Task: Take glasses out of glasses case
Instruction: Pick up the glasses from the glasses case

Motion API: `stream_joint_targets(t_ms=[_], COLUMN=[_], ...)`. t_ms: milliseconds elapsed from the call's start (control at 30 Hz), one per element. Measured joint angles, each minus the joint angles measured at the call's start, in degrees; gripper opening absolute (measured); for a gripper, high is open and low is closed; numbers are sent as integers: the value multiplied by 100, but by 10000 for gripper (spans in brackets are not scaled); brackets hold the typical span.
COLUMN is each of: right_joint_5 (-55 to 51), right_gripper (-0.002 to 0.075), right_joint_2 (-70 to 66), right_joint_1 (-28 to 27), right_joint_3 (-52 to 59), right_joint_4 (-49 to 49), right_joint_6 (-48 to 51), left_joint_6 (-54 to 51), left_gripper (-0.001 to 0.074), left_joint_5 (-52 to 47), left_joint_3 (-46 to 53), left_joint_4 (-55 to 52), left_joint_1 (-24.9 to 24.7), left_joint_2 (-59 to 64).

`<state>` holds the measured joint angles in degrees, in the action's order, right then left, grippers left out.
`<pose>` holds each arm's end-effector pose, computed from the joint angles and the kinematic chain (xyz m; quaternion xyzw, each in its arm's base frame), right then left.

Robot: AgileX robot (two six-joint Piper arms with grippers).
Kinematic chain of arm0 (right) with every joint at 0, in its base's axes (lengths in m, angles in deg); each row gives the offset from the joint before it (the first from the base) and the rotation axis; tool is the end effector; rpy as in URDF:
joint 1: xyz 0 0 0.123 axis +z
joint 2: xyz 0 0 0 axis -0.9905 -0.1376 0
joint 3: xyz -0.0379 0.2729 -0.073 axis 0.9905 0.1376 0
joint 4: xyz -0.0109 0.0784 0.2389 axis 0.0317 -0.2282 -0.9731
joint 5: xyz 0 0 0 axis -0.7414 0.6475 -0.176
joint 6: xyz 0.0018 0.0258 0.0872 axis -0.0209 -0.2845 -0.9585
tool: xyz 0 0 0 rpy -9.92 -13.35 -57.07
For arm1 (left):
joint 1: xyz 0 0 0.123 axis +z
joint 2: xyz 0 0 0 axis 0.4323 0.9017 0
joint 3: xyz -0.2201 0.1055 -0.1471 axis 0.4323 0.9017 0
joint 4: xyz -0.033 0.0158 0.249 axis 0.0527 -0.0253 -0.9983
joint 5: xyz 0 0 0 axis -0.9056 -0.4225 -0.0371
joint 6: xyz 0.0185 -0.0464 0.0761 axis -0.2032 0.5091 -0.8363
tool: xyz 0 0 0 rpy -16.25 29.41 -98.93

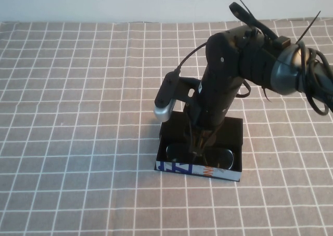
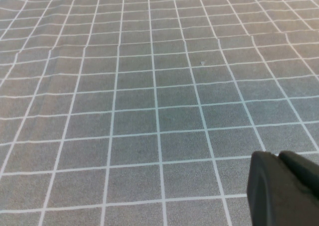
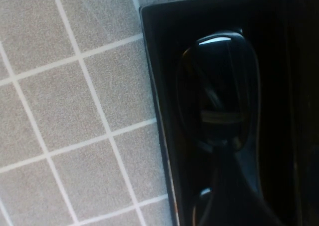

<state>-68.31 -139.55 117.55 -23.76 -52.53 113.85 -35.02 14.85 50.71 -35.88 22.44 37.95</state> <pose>0.3507 0.2545 0.2363 -0.5996 0.7910 0.0179 0.1201 0.0523 -0.0050 0.1741 0.0387 0.7987 -0.0180 0.6002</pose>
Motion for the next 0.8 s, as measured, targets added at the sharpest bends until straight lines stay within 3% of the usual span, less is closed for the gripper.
stream_joint_targets(t_ms=[433, 633, 800], right_joint_5=[-20, -189, -253], right_gripper=[265, 54, 5], right_joint_2=[-429, -431, -207], right_joint_1=[0, 0, 10], right_joint_3=[0, -4, -13], right_joint_4=[24, 12, -6], right_joint_6=[-22, -22, -22], left_joint_6=[0, 0, 0], left_gripper=[-5, -5, -5], left_joint_5=[0, 0, 0], left_joint_3=[0, 0, 0], left_joint_4=[0, 0, 0], left_joint_1=[0, 0, 0], left_joint_2=[0, 0, 0])
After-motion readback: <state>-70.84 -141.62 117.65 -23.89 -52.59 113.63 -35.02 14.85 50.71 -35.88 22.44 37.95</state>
